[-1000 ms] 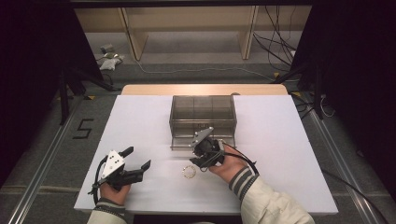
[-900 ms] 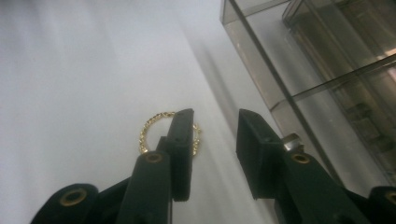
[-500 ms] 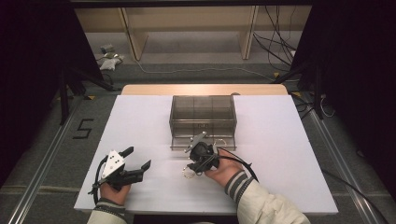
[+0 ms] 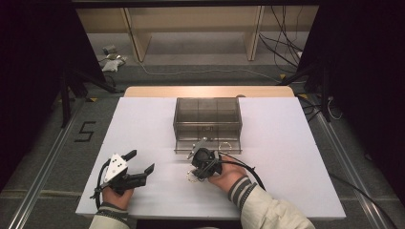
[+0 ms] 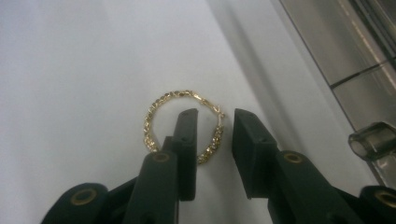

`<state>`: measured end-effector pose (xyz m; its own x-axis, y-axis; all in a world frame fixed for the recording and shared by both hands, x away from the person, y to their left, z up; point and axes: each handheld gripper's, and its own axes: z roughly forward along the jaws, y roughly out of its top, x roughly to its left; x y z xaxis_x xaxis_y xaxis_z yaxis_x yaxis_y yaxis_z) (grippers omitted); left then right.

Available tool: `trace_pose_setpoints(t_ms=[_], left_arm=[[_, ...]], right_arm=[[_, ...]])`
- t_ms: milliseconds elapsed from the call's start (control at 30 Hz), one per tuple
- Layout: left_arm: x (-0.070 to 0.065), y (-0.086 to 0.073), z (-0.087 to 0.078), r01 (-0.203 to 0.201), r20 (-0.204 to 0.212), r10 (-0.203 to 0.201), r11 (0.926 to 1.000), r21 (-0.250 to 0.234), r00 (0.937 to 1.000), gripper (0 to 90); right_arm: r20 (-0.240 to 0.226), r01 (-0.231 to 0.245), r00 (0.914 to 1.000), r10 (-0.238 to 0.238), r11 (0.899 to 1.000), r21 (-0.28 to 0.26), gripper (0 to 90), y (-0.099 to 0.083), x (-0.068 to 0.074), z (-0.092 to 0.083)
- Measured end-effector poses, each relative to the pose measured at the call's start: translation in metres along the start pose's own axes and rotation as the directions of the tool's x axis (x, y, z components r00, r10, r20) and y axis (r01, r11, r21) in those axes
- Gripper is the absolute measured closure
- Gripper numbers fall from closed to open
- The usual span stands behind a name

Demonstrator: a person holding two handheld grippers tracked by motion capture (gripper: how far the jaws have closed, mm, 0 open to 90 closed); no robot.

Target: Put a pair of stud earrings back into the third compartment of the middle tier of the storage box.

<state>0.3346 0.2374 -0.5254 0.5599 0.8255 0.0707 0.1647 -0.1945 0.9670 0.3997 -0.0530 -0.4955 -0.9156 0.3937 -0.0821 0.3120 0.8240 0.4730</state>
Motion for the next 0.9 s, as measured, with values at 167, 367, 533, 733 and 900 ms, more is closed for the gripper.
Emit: trace_pose_setpoints(t_ms=[167,367,533,733,900], left_arm=[[0.000,0.000,0.000,-0.002,-0.002,0.002,1.0000,0.001,1.0000,15.3],[0.000,0.000,0.000,-0.002,-0.002,0.002,1.0000,0.000,1.0000,15.3],[0.000,0.000,0.000,-0.002,-0.002,0.002,1.0000,0.001,1.0000,15.3],[0.000,0.000,0.000,-0.002,-0.002,0.002,1.0000,0.000,1.0000,15.3],[0.000,0.000,0.000,-0.002,-0.002,0.002,1.0000,0.002,1.0000,15.3]], right_arm=[[-0.012,-0.011,0.9999,0.011,1.000,0.005,77.3,0.000,-0.001,0.001],[-0.019,-0.026,0.9995,0.026,1.000,0.007,84.5,0.000,-0.001,0.001],[-0.009,-0.020,0.9998,0.020,1.000,0.005,85.5,0.000,0.000,0.001],[0.002,-0.012,0.9999,0.012,1.000,-0.020,85.7,0.001,0.000,-0.007],[0.018,-0.009,0.9998,0.010,0.999,-0.048,85.7,0.002,-0.001,-0.017]])
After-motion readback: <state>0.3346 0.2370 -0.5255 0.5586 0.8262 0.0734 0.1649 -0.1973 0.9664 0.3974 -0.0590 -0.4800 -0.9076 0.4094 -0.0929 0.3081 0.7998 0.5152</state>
